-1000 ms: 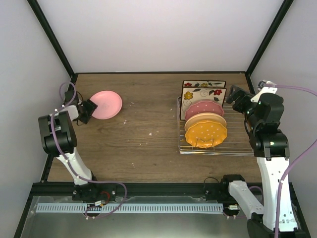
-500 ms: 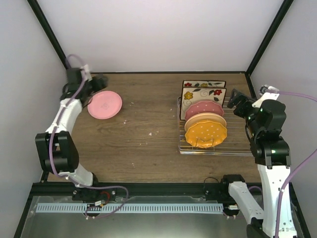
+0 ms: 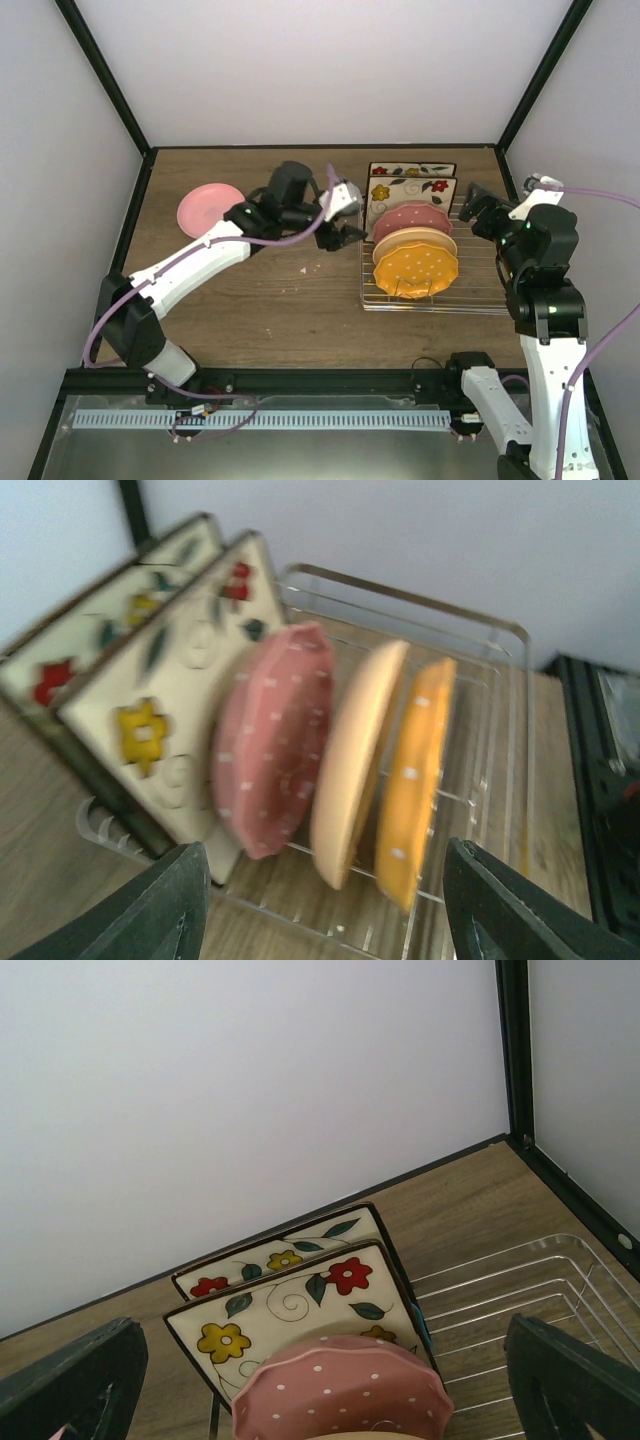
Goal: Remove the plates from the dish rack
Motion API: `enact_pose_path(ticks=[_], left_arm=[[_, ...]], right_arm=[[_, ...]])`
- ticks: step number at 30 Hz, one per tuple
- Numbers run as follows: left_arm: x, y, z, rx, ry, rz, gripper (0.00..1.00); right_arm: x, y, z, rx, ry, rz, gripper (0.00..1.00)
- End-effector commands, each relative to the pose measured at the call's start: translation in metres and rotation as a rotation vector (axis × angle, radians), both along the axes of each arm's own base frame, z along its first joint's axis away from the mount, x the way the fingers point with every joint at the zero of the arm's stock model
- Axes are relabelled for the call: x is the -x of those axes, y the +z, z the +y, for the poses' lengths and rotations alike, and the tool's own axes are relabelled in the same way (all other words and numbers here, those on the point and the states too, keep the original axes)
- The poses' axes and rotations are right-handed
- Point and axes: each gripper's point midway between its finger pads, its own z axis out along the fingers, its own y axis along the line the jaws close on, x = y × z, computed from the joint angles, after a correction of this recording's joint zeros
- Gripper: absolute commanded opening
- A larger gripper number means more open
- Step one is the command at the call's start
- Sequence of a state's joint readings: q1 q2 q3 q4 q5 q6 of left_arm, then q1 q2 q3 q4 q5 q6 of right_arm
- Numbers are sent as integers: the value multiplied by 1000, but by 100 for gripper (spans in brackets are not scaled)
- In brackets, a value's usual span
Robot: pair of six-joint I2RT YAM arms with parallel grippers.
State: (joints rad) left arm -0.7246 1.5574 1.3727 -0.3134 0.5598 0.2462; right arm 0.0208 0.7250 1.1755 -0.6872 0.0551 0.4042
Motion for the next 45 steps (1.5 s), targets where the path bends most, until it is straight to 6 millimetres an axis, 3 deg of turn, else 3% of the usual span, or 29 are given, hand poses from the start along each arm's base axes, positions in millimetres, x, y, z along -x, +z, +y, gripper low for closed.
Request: enact_pose_path(ticks=[1,7,13,19,31,37,43,45], left_arm=[[26,-27,-22,-123,-111,-129,65],[36,-46,-60,-172,-141,-184,61],[21,-63,-86,-203,-94,-211,58],[12,-67,-98,-213,-78,-225,55],[30,-94,-114,-245,-138,-186,49],[23,-105,-121,-258,-118,-167,36],[18,-108,-123,-269,-96,-162,8],[16,-104,-122,-268,-81,-161,4]], right_arm=[[12,15,-4,15,-19,-37,100],[14,16,-1,7,1,-39,100],[21,19,-3,28,-8,-44,100],[29,19,-9,53,-36,-39,100],[32,22,-14,65,-61,-42,100],[37,25,-16,66,-76,-48,100],[42,24,-18,64,-90,-47,100],[43,24,-19,63,-93,-46,100]])
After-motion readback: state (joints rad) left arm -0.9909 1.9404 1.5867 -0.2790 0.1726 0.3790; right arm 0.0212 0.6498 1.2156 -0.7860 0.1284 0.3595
